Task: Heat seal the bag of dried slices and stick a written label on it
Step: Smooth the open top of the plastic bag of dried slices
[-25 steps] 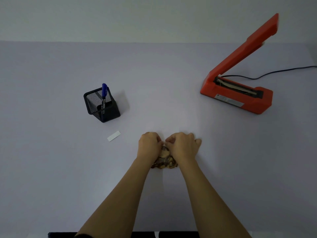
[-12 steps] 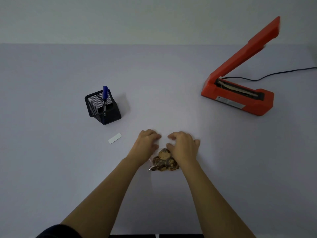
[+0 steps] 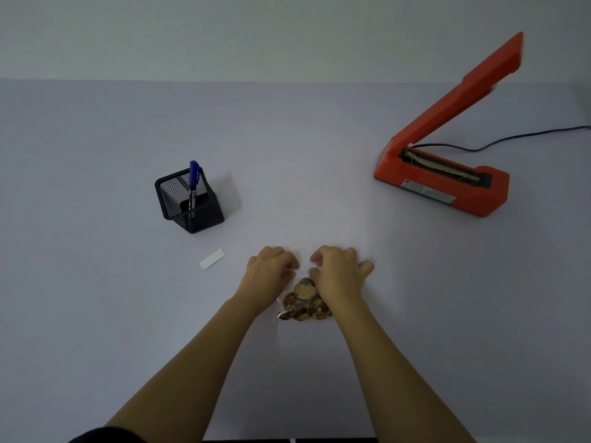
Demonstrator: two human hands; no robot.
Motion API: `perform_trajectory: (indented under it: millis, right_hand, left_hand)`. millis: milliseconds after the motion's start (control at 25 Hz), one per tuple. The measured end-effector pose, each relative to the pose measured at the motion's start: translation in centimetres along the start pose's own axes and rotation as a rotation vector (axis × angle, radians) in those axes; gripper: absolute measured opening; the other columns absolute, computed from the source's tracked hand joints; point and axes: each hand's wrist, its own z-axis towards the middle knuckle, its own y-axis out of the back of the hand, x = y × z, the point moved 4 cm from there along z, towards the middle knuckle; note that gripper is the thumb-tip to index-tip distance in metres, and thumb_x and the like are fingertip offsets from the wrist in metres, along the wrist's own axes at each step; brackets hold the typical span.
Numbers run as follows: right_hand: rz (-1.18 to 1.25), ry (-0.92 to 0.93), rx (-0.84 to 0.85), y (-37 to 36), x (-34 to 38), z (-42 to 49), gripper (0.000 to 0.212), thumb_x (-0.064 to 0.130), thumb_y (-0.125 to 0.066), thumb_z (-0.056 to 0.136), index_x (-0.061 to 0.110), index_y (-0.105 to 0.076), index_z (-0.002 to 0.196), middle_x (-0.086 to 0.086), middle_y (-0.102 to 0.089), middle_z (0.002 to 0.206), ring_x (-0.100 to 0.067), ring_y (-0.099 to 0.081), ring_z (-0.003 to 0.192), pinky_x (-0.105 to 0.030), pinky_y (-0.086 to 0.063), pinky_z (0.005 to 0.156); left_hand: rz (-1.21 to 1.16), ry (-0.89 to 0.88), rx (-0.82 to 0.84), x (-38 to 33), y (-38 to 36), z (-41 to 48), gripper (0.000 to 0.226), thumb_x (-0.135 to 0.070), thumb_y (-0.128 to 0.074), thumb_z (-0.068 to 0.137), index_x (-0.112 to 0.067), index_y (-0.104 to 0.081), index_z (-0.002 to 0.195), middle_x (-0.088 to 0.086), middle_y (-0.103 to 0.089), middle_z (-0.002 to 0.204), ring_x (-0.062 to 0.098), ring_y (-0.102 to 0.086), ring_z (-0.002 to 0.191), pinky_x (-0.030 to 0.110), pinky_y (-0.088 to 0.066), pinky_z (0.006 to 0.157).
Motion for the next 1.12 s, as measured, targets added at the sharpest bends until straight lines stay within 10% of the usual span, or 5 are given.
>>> perform_trajectory:
  millis: [440, 720, 1120]
  right_hand:
    - [0.017, -0.007, 0.033, 0.7, 0.7, 0.4, 0.058, 0.018, -0.07, 0.079, 0.021, -0.042, 0.13, 0.001, -0.044, 0.128, -0.018, -0.043, 0.117, -0.037, -0.023, 0.082]
    - [0.011, -0.067, -0.005, 0.1, 0.6, -0.2, 0.017, 0.016, -0.058, 0.088, 0.026, -0.065, 0.099, 0.005, -0.066, 0.092, -0.02, -0.041, 0.104, -0.034, -0.019, 0.074]
    - [0.019, -0.134, -0.033, 0.5, 0.4, 0.2, 0.053, 0.023, -0.071, 0.079, 0.028, -0.049, 0.127, 0.006, -0.055, 0.123, -0.022, -0.037, 0.114, -0.037, -0.026, 0.076]
  left_hand:
    - [0.02, 0.062, 0.106, 0.3, 0.5, 1.1, 0.061, -0.026, -0.061, 0.085, -0.025, -0.035, 0.14, -0.004, -0.035, 0.143, 0.019, -0.029, 0.13, 0.039, -0.029, 0.104]
    - [0.049, 0.134, 0.026, -0.8, 0.0, 0.0, 0.019, -0.02, -0.051, 0.092, -0.028, -0.062, 0.105, -0.006, -0.058, 0.111, 0.02, -0.044, 0.11, 0.035, -0.034, 0.087]
    - [0.0, 0.265, 0.035, -1.8, 0.2, 0.3, 0.057, -0.009, -0.052, 0.088, -0.028, -0.037, 0.139, -0.002, -0.038, 0.14, 0.022, -0.032, 0.125, 0.039, -0.032, 0.094]
